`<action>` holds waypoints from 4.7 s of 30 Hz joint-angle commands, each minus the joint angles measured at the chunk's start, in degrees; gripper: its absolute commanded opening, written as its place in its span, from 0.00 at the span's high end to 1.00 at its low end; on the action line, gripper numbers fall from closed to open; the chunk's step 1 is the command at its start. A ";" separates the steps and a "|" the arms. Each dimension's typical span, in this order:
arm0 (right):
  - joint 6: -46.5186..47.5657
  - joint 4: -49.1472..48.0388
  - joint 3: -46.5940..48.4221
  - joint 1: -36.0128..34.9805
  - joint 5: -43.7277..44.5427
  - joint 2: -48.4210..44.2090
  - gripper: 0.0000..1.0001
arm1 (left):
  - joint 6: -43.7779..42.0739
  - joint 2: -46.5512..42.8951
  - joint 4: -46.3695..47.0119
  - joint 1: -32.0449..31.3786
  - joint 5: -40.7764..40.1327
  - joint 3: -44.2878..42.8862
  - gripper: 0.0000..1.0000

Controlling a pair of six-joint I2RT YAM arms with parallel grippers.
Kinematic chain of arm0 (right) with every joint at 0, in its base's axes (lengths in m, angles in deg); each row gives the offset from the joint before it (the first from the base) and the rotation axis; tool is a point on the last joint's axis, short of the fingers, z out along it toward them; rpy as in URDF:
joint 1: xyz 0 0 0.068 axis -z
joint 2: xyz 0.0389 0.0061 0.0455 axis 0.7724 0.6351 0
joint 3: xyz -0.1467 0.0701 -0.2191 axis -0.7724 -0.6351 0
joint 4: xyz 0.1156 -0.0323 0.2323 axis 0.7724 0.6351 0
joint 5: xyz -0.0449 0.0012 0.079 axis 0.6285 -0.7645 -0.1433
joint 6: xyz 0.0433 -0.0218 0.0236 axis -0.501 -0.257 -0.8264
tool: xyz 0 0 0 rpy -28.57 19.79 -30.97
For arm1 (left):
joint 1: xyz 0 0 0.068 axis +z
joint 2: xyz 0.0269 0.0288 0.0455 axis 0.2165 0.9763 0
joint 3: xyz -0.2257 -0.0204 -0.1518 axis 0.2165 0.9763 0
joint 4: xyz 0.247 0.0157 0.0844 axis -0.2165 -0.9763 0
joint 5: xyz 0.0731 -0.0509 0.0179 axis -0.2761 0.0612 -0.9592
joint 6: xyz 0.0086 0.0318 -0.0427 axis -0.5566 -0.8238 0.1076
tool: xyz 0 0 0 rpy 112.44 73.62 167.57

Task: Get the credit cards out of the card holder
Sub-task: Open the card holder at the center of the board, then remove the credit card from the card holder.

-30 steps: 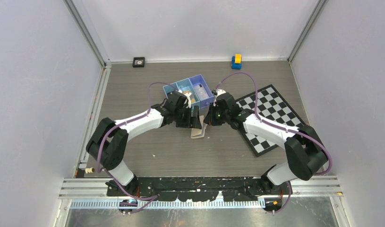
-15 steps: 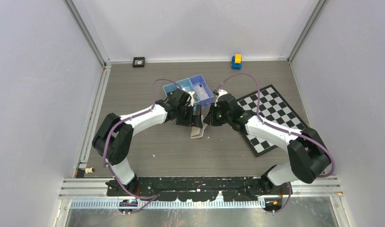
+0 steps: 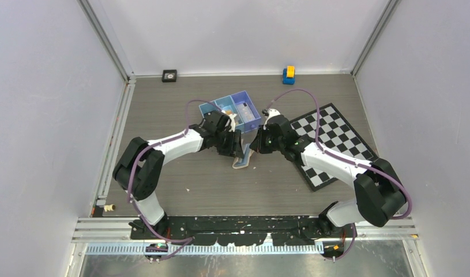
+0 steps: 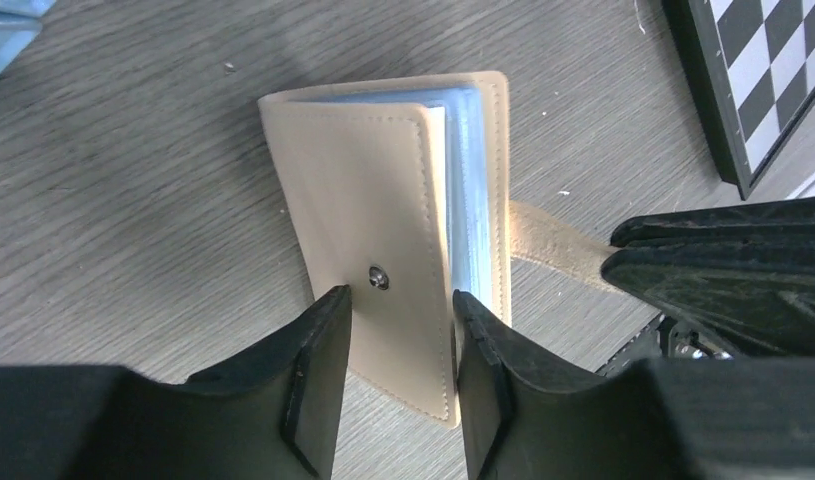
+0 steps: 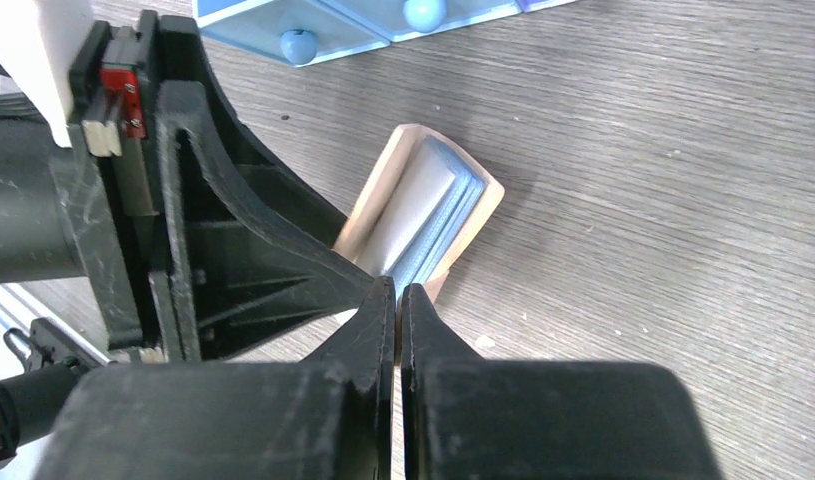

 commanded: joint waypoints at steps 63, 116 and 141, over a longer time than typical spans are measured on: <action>-8.90 -7.69 0.95 7.96 -19.70 9.91 0.99 | 9.94 0.59 17.38 6.16 12.63 9.39 0.30; -10.05 -7.55 -1.35 8.20 -14.83 5.80 0.21 | 22.29 -1.89 36.23 11.90 24.60 16.92 0.80; -18.38 -21.54 -5.27 11.88 -24.82 8.35 0.50 | 21.98 2.98 36.14 8.05 25.23 14.39 0.77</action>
